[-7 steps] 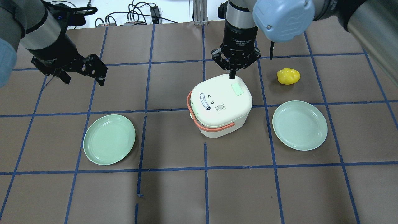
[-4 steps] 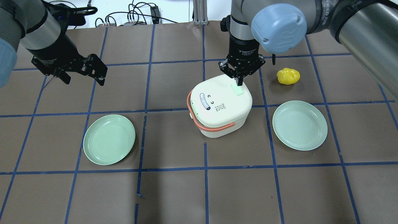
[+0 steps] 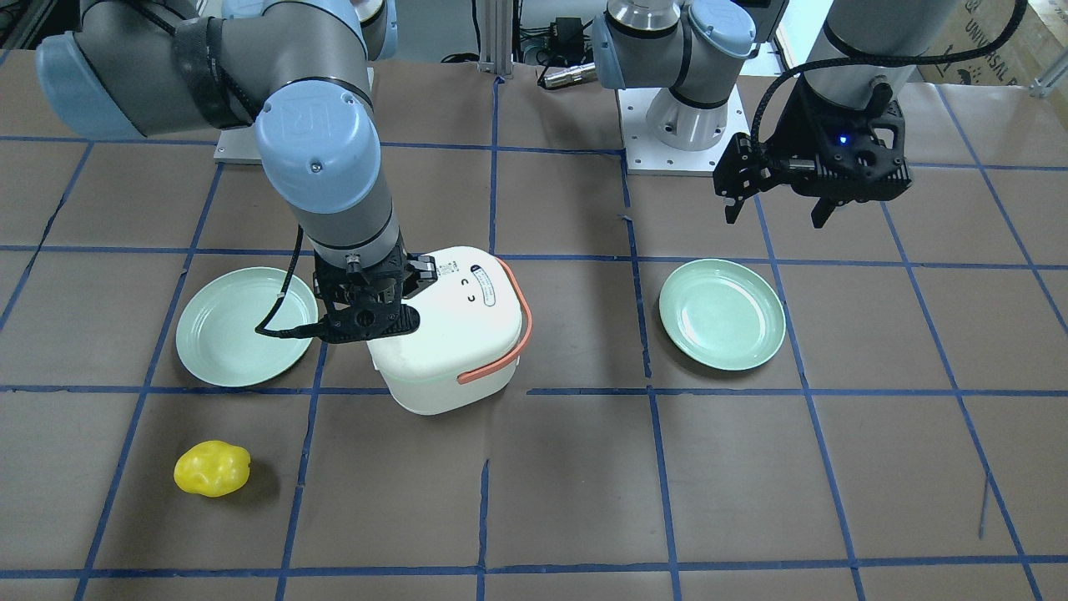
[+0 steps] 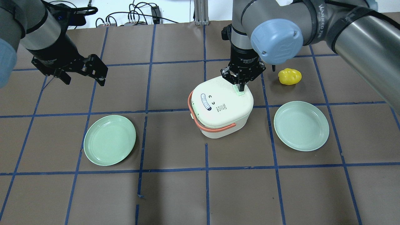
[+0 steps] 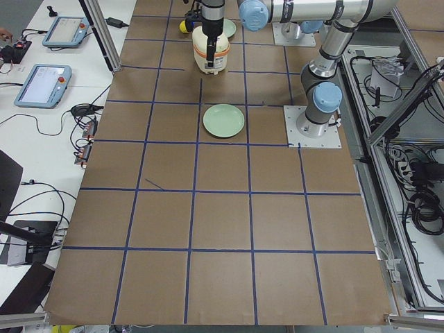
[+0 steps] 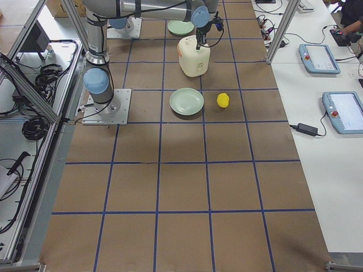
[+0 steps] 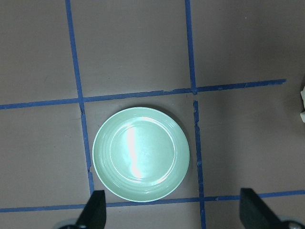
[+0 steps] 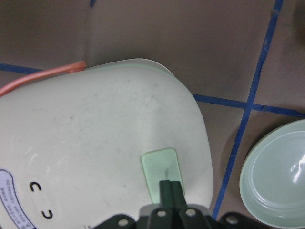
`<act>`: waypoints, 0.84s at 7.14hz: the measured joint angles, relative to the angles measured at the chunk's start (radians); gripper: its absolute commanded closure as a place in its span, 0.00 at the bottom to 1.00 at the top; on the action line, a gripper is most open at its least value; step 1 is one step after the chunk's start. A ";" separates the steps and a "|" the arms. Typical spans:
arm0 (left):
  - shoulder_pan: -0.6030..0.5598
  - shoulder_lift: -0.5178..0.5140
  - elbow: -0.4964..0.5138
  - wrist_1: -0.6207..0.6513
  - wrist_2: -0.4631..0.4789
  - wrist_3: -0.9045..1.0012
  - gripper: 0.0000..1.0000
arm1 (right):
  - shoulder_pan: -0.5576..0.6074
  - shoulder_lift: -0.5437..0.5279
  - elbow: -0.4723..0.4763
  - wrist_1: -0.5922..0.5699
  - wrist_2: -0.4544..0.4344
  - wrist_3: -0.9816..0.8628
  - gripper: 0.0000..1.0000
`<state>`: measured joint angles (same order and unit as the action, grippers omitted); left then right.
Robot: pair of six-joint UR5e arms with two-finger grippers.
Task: Press rice cooker button
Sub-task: 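Lower the right gripper and press down on the green button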
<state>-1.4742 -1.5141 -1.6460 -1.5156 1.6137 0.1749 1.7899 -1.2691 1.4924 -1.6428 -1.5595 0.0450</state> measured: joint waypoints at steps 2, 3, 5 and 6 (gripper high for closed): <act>0.000 0.000 0.000 0.000 0.000 0.000 0.00 | 0.000 0.003 0.005 -0.005 0.001 0.001 0.91; 0.000 0.000 0.000 0.000 0.000 0.000 0.00 | 0.000 0.006 0.006 -0.010 0.001 0.001 0.91; 0.000 0.000 0.000 0.000 0.000 0.000 0.00 | 0.000 0.013 0.006 -0.020 0.001 0.000 0.91; 0.000 0.000 0.000 0.000 0.000 0.000 0.00 | 0.000 0.014 0.006 -0.021 0.001 0.000 0.91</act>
<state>-1.4742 -1.5140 -1.6459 -1.5156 1.6138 0.1749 1.7902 -1.2556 1.4986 -1.6636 -1.5586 0.0446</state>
